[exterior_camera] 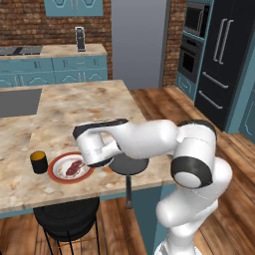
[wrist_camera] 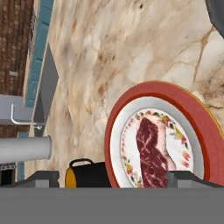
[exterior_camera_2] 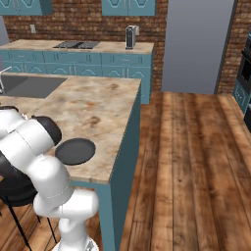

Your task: Pick up the pan with the steak in it and place it on the dining table. Then place the steak on the plate.

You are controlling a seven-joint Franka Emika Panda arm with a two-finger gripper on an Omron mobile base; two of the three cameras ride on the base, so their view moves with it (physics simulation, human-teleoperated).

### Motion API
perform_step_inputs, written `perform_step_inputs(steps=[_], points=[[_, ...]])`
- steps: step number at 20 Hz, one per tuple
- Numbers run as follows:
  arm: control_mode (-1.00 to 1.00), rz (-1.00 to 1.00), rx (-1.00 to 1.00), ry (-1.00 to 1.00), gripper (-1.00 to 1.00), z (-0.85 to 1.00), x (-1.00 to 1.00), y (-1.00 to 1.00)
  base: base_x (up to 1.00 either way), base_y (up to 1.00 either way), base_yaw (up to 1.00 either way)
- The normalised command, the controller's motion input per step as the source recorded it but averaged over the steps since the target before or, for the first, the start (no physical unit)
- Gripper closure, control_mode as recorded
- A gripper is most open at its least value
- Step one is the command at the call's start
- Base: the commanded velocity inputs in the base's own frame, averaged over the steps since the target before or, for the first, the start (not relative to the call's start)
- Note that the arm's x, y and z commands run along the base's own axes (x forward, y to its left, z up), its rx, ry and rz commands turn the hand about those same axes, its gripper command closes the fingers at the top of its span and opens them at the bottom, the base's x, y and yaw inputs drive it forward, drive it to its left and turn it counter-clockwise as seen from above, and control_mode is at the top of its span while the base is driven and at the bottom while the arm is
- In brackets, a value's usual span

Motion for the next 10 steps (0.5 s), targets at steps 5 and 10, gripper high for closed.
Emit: perform_step_inputs(steps=[5,10], points=[[-1.00,-0.21,0.01,0.06,-1.00,1.00,-0.08,-0.20,0.00,0.00,0.00],[-1.00,-0.08,0.00,-0.06,-1.00,1.00,-0.05,0.05,0.00,0.00,0.00]])
